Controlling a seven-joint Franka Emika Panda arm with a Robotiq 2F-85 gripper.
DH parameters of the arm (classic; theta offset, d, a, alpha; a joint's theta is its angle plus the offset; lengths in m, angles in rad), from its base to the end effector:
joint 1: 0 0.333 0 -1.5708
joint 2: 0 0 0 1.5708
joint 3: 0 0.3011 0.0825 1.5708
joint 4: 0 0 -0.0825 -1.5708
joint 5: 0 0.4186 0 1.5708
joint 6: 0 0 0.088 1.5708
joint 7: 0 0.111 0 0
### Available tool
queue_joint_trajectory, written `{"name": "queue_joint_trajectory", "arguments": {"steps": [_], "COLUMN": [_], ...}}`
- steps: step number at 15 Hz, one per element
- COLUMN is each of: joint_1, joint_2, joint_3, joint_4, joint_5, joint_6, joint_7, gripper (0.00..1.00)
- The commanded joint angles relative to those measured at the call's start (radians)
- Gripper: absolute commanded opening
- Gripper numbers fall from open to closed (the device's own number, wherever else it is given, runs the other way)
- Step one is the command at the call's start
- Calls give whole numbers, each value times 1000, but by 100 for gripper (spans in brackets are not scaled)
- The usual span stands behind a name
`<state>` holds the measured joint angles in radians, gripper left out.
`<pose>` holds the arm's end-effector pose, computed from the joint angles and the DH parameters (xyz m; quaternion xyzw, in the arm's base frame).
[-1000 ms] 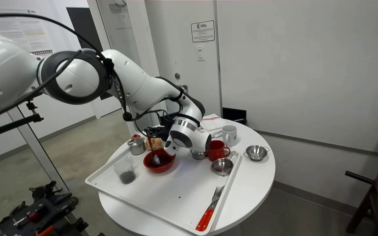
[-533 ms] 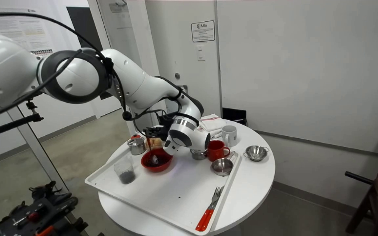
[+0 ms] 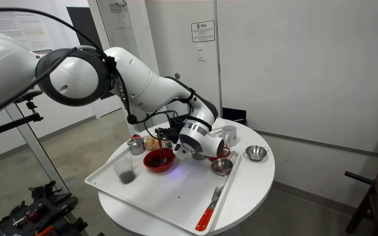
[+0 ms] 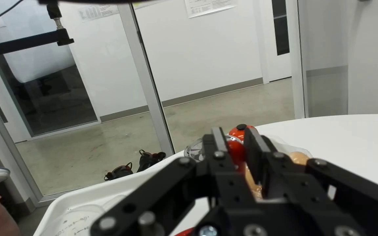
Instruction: Use the spoon to stir the contents in the orange bowl
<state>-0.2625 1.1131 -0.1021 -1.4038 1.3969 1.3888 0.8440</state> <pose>0.6391 -0.1029 0.0255 -0.4253 0.5832 0.5333 0.4411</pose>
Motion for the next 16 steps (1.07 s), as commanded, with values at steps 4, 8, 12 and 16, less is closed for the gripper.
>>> {"name": "queue_joint_trajectory", "arguments": {"steps": [4,8,12,16], "joint_1": [40,80,140,192], "joint_2": [-144,-225,-314,-398], "joint_3": [-18,-26,-63,-108], "joint_4": [-113,-159,-223,-296], "joint_5": [-30,-78,-179,-333], "joint_6": [28,36,87,166], "joint_7": [-21,1,43,101], "gripper": [5,5,5,5]}}
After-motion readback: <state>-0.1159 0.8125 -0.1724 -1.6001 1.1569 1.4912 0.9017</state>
